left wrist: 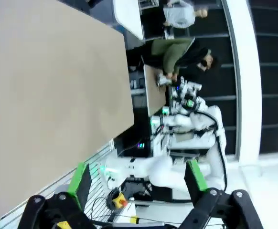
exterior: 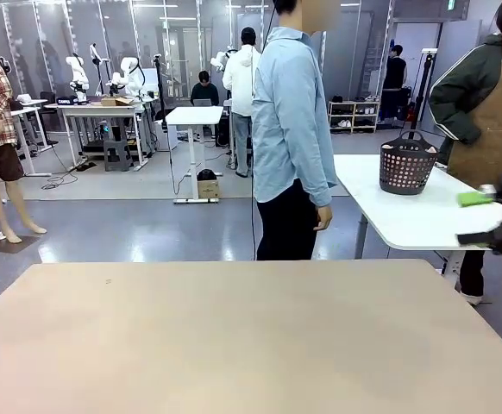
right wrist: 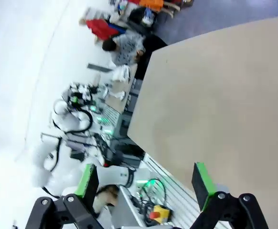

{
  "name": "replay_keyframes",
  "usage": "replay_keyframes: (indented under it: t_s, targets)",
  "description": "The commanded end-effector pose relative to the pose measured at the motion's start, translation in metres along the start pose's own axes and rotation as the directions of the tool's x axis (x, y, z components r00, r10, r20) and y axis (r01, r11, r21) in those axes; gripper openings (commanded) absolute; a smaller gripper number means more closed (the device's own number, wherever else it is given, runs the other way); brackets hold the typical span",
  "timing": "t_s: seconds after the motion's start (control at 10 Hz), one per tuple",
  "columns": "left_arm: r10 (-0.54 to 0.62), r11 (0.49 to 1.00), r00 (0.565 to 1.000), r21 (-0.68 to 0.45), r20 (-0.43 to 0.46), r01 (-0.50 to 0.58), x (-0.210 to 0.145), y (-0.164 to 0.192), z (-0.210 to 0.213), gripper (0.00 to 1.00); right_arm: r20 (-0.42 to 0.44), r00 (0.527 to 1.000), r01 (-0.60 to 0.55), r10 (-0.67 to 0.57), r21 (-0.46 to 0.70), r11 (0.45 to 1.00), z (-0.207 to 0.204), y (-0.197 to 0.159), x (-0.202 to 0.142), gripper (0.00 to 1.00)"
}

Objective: Fold the towel.
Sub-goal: Grab the top end of the 100 cm Hotel Towel extended by the human.

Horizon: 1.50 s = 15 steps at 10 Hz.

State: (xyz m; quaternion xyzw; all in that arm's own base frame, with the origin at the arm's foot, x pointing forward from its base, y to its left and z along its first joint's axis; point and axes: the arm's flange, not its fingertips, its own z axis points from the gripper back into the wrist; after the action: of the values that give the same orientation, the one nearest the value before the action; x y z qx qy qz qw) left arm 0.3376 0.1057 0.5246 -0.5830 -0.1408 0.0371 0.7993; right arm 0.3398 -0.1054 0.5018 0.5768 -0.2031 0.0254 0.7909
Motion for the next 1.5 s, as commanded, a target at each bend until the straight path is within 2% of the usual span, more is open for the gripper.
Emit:
replay_keyframes:
  t_s: [0.0,0.2,0.4,0.5,0.6,0.7,1.4]
  targets:
    - [0.030,0.999,0.992,-0.015,0.123,-0.029,-0.019,0.017,0.028,1.00,0.085,0.995,0.040,-0.043,0.033,0.999,0.025,-0.013,-0.015,1.00]
    - [0.140,0.987,0.963,0.044,0.232,-0.154,-0.041,0.050,0.065,1.00,0.154,0.986,0.057,-0.063,0.043,0.997,0.040,-0.022,-0.034,1.00]
    - [0.136,0.989,0.944,0.012,0.301,-0.147,-0.048,0.057,0.077,1.00,0.164,0.984,0.065,-0.070,0.040,0.997,0.042,-0.025,-0.039,1.00]
    - [0.113,0.989,0.922,0.051,0.372,-0.142,-0.041,0.057,0.076,1.00,0.162,0.985,0.068,-0.067,0.002,0.998,0.038,-0.026,-0.035,1.00]
    - [0.161,0.986,0.948,0.007,0.275,-0.169,-0.049,0.063,0.087,1.00,0.150,0.986,0.068,-0.069,0.006,0.998,0.031,-0.025,-0.032,1.00]
    - [0.161,0.986,0.948,0.007,0.275,-0.169,-0.049,0.063,0.087,1.00,0.152,0.984,0.096,-0.098,0.020,0.995,0.049,-0.028,-0.037,1.00]
    - [0.161,0.986,0.948,0.007,0.275,-0.169,-0.049,0.063,0.087,1.00,0.152,0.984,0.096,-0.098,0.020,0.995,0.049,-0.028,-0.037,1.00]
